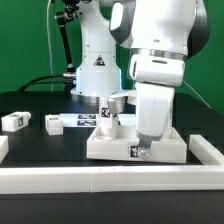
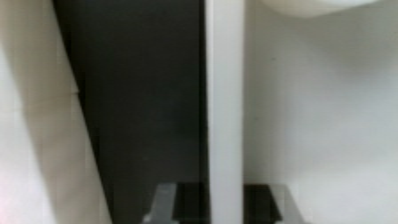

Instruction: Assemble square table

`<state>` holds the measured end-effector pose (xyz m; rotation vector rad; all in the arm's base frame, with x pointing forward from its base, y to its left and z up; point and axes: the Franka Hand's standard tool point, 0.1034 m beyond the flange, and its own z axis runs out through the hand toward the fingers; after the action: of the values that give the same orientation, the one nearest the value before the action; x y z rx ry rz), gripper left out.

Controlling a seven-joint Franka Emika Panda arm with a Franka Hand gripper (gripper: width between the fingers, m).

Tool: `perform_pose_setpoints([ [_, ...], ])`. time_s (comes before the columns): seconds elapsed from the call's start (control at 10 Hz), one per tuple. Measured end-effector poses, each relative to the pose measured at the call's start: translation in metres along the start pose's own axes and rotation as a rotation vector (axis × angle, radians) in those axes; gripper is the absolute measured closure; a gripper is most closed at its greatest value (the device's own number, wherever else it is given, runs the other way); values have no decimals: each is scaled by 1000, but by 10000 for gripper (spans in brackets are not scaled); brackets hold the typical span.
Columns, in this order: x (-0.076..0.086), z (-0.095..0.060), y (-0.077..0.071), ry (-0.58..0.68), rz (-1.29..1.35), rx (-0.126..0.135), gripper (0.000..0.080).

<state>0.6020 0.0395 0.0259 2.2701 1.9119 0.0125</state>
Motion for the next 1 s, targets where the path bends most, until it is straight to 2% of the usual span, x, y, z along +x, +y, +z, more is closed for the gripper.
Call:
perform_pose_setpoints([
  [0.3, 23, -2, 16, -17, -176, -12, 736],
  [0.5, 39, -3, 24, -18, -186, -13, 736],
  [0.6, 43, -1, 27, -30, -187, 10, 737],
  [0.8, 42, 1, 24, -39, -161, 30, 737],
  [1.0, 40, 0, 14, -53, -163, 71, 493],
])
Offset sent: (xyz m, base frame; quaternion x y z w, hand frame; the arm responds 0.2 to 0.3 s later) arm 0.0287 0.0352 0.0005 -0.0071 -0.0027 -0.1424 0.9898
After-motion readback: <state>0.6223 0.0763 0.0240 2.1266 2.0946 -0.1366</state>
